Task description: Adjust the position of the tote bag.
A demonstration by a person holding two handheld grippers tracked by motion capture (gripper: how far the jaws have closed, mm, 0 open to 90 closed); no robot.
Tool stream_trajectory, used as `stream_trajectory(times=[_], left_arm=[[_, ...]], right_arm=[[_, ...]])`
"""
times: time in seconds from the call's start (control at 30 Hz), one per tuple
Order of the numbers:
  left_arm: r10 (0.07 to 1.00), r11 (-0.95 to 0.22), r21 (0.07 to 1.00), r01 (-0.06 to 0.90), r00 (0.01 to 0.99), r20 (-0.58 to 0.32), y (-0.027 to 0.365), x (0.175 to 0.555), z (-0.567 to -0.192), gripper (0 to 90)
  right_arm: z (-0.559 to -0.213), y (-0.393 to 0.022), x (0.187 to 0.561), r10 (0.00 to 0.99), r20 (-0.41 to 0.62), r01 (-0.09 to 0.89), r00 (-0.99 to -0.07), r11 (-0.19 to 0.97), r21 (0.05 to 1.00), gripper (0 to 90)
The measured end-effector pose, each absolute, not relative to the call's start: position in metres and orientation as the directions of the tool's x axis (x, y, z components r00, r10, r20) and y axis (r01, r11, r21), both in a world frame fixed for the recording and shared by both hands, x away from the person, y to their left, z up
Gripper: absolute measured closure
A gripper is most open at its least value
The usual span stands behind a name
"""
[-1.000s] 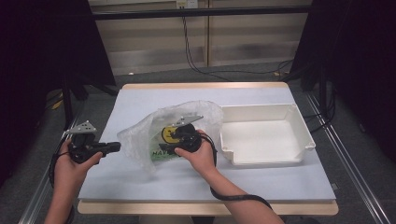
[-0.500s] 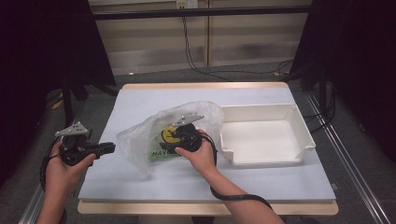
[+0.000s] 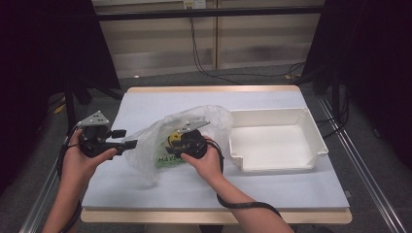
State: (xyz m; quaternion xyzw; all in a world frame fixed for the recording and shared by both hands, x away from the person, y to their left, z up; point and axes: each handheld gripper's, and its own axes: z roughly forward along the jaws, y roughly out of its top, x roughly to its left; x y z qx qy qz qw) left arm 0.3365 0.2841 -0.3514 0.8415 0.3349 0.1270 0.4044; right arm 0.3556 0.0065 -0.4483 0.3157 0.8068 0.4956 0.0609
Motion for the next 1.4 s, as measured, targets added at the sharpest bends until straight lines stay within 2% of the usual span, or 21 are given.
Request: stream_trajectory(times=[0.1, 0.2, 0.33, 0.43, 0.53, 0.57, 0.67, 0.77, 0.83, 0.9, 1.07, 1.2, 1.3, 1.4], left_arm=[[0.658, -0.478, 0.755, 0.449, 0.753, -0.031, 0.274, 0.341, -0.351, 27.5], [0.634, -0.532, 0.732, 0.426, 0.773, 0.01, 0.262, 0.344, -0.351, 25.3], [0.603, -0.595, 0.697, 0.401, 0.796, 0.057, 0.245, 0.347, -0.353, 27.5], [0.581, -0.637, 0.663, 0.394, 0.81, 0.076, 0.237, 0.351, -0.355, 40.5], [0.567, -0.655, 0.639, 0.404, 0.821, 0.062, 0.233, 0.353, -0.355, 60.0], [0.566, -0.656, 0.636, 0.405, 0.822, 0.061, 0.232, 0.354, -0.355, 68.1], [0.569, -0.634, 0.642, 0.43, 0.822, 0.012, 0.231, 0.355, -0.354, 81.5], [0.575, -0.604, 0.658, 0.45, 0.818, -0.031, 0.23, 0.355, -0.353, 87.5], [0.56, -0.603, 0.658, 0.45, 0.827, -0.053, 0.229, 0.355, -0.351, 88.5], [0.559, -0.591, 0.664, 0.457, 0.826, -0.071, 0.227, 0.354, -0.353, 88.8], [0.558, -0.579, 0.666, 0.471, 0.824, -0.097, 0.229, 0.356, -0.357, 89.3], [0.551, -0.578, 0.665, 0.473, 0.827, -0.109, 0.228, 0.356, -0.358, 89.3], [0.55, -0.575, 0.665, 0.477, 0.827, -0.117, 0.226, 0.355, -0.36, 89.3], [0.547, -0.577, 0.662, 0.479, 0.828, -0.122, 0.226, 0.356, -0.361, 89.3]], right_arm=[[-0.447, 0.008, 0.355, 0.566, 0.211, 0.443, -0.797, 0.311, 0.841, 71.1], [-0.445, 0.01, 0.355, 0.563, 0.215, 0.443, -0.798, 0.305, 0.843, 73.6], [-0.442, 0.013, 0.355, 0.557, 0.218, 0.44, -0.802, 0.303, 0.845, 75.7], [-0.442, 0.013, 0.355, 0.556, 0.217, 0.441, -0.802, 0.307, 0.843, 75.7], [-0.442, 0.013, 0.355, 0.557, 0.213, 0.439, -0.802, 0.309, 0.844, 73.3], [-0.442, 0.013, 0.356, 0.559, 0.213, 0.44, -0.801, 0.309, 0.843, 71.0], [-0.445, 0.013, 0.356, 0.56, 0.217, 0.451, -0.8, 0.321, 0.833, 58.9], [-0.449, 0.013, 0.357, 0.562, 0.231, 0.467, -0.794, 0.321, 0.824, 48.1], [-0.452, 0.014, 0.357, 0.556, 0.239, 0.471, -0.796, 0.321, 0.821, 47.1], [-0.453, 0.016, 0.357, 0.55, 0.247, 0.474, -0.798, 0.319, 0.821, 40.4], [-0.451, 0.022, 0.356, 0.531, 0.257, 0.469, -0.808, 0.314, 0.825, 32.0], [-0.45, 0.025, 0.357, 0.527, 0.271, 0.477, -0.806, 0.306, 0.824, 28.1], [-0.452, 0.028, 0.36, 0.518, 0.287, 0.486, -0.806, 0.303, 0.82, 25.9], [-0.454, 0.033, 0.36, 0.496, 0.316, 0.504, -0.809, 0.309, 0.807, 32.5]])
